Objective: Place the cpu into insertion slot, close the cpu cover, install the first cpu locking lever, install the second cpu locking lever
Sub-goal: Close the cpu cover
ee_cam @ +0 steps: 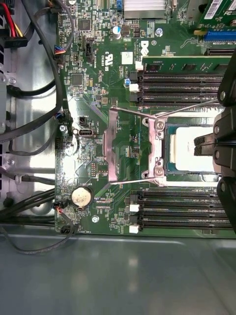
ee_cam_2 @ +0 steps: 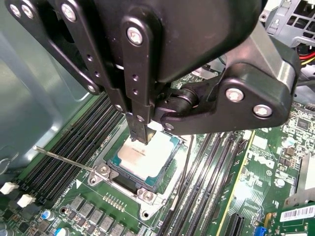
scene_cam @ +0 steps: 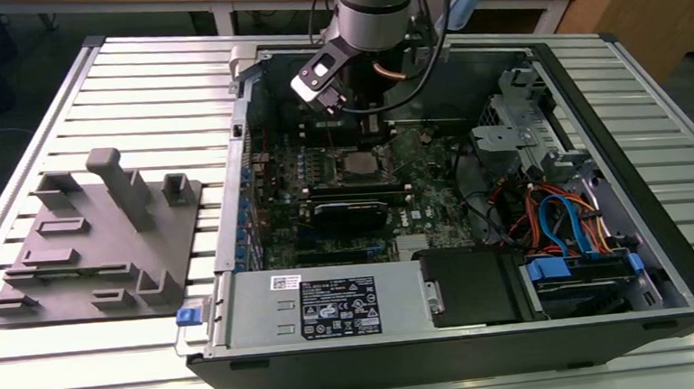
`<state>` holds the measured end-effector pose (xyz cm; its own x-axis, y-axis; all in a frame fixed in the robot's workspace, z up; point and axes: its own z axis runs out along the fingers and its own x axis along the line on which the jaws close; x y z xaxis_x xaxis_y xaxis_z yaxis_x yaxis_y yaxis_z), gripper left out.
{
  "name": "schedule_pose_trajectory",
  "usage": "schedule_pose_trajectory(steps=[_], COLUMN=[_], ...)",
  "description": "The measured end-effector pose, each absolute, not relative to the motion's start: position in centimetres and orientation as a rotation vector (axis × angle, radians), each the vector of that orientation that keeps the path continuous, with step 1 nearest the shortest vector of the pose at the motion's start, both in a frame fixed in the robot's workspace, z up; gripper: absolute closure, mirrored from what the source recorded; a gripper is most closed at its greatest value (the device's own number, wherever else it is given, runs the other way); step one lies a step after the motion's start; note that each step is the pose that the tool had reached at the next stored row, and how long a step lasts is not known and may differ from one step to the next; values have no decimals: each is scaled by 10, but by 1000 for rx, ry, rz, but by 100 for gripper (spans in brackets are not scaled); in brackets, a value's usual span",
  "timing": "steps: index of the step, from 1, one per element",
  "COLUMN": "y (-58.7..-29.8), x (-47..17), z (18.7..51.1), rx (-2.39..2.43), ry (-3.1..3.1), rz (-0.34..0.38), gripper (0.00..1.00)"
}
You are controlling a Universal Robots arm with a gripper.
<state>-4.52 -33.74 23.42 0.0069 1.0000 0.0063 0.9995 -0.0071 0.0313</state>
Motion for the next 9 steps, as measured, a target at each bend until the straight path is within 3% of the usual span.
schedule_pose_trajectory(steps=[9], y=[-337], x=[-45], z=[238], rx=[2216], ry=[2201], rz=[41], gripper=[90])
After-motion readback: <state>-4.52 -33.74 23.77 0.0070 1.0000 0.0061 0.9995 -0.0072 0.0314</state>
